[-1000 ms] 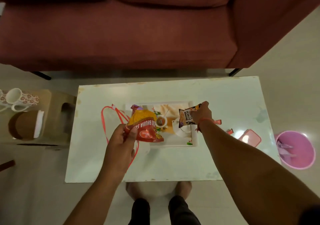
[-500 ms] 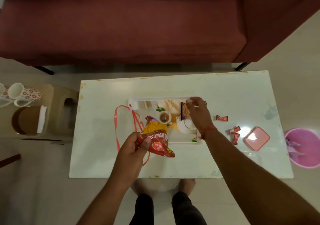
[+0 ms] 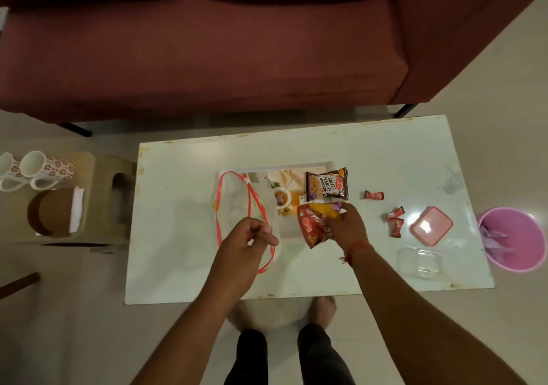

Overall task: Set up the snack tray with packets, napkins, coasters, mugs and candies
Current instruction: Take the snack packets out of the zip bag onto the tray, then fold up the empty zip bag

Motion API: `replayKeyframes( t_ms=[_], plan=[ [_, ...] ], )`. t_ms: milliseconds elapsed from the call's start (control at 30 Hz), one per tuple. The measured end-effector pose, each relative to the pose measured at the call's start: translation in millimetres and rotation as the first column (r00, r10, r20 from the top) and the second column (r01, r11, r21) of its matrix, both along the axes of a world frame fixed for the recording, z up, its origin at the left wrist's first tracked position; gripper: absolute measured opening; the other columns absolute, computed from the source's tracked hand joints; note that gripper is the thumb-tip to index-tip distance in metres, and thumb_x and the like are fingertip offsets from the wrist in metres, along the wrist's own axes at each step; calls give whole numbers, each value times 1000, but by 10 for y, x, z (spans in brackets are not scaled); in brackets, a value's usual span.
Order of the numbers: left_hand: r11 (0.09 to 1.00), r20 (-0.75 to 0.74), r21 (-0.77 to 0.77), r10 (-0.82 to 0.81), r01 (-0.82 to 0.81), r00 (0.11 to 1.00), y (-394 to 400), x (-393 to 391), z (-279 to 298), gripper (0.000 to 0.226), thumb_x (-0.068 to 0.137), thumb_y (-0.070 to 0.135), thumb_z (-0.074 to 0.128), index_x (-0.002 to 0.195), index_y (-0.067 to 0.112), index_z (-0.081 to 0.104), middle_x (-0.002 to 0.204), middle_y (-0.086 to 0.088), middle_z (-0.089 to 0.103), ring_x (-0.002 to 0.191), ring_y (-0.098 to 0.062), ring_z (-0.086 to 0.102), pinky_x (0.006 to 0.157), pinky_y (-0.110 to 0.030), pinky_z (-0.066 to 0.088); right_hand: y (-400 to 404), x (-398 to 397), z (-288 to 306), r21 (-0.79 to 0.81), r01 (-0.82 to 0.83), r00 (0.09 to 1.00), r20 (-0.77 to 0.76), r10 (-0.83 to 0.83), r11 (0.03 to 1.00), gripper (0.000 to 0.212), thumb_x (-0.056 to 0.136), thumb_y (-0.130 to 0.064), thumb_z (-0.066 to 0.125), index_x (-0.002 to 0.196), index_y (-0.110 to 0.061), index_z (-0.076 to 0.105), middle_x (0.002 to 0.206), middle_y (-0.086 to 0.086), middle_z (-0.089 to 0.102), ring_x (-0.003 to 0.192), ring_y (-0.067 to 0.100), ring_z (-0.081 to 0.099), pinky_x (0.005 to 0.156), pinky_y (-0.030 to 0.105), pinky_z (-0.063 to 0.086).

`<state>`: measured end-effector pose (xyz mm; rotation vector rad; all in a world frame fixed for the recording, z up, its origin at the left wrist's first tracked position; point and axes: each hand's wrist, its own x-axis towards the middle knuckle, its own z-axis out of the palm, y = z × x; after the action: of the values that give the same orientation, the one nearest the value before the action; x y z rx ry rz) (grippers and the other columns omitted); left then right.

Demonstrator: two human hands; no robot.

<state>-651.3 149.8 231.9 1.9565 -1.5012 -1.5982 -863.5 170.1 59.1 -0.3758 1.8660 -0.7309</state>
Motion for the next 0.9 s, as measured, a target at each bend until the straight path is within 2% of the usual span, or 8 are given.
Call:
replayKeyframes(
  t_ms=[100, 300, 433, 533, 633, 700, 800, 900],
  plan=[
    [1000, -24, -26, 9, -10, 1000, 85, 39, -33, 16, 99, 31, 52, 87, 30, 61, 95, 16, 73, 109, -4, 60, 92, -23, 42, -68, -74, -241, 125, -4, 979, -204, 29, 992, 41, 89, -11, 62, 128, -11, 50, 124, 11, 62, 112, 31, 60, 84, 28, 43],
    [998, -29, -48, -45, 44, 999, 179, 83, 19, 11, 99, 29, 52, 92, 29, 61, 90, 14, 73, 101, -1, 63, 89, -18, 43, -36, -97, -437, 267, -5, 960, -269, 80, 964, 45, 94, -12, 55, 135, -3, 39, 134, 22, 52, 122, 41, 53, 93, 43, 49],
    [981, -23, -39, -190, 189, 982, 174, 99, 163, 12, 98, 32, 53, 90, 31, 63, 85, 14, 70, 98, -5, 62, 92, -27, 47, 10, -16, -19, -71, -159, 928, -351, 124, 985, 58, 89, -1, 56, 144, -12, 38, 142, 14, 44, 133, 31, 44, 111, 44, 39],
    [955, -24, -45, -296, 295, 955, 122, 82, 340, 13, 98, 29, 54, 93, 35, 64, 78, 12, 68, 84, -8, 65, 90, -34, 51, -50, 60, 684, -416, -503, 827, -487, 281, 758, 62, 89, 5, 56, 144, -21, 40, 148, 4, 42, 137, 15, 38, 114, 36, 37],
    [920, -39, -101, -385, 379, 922, 62, 32, 664, 19, 99, 27, 54, 98, 43, 64, 76, 9, 66, 81, -9, 64, 88, -31, 51, -92, 69, 1461, -352, -833, 541, -679, 496, 427, 68, 94, -2, 58, 149, -33, 34, 157, -2, 30, 136, 6, 30, 105, 22, 37],
    [883, -19, -151, -451, 444, 892, 31, -6, 910, 23, 100, 27, 52, 103, 48, 62, 81, 8, 67, 84, -7, 62, 83, -18, 50, -127, 6, 1779, -266, -922, 380, -763, 523, 282, 60, 93, -5, 61, 145, -31, 44, 151, 2, 41, 132, 13, 40, 103, 27, 44],
    [851, 14, -240, -478, 467, 878, 13, -50, 1379, 31, 102, 27, 49, 104, 57, 56, 93, 12, 66, 90, 2, 60, 71, -3, 44, -152, -123, 2263, -165, -959, 266, -808, 526, 232, 43, 94, -15, 63, 134, -26, 58, 134, 2, 59, 121, 22, 51, 100, 41, 49],
    [826, 18, -309, -491, 472, 871, 26, -40, 1788, 36, 104, 27, 44, 105, 62, 52, 90, 12, 68, 84, -1, 62, 72, -5, 42, -159, -174, 2679, -216, -936, 331, -812, 481, 279, 59, 93, -21, 65, 146, -33, 41, 150, 1, 43, 135, 22, 41, 109, 35, 41]
  ],
)
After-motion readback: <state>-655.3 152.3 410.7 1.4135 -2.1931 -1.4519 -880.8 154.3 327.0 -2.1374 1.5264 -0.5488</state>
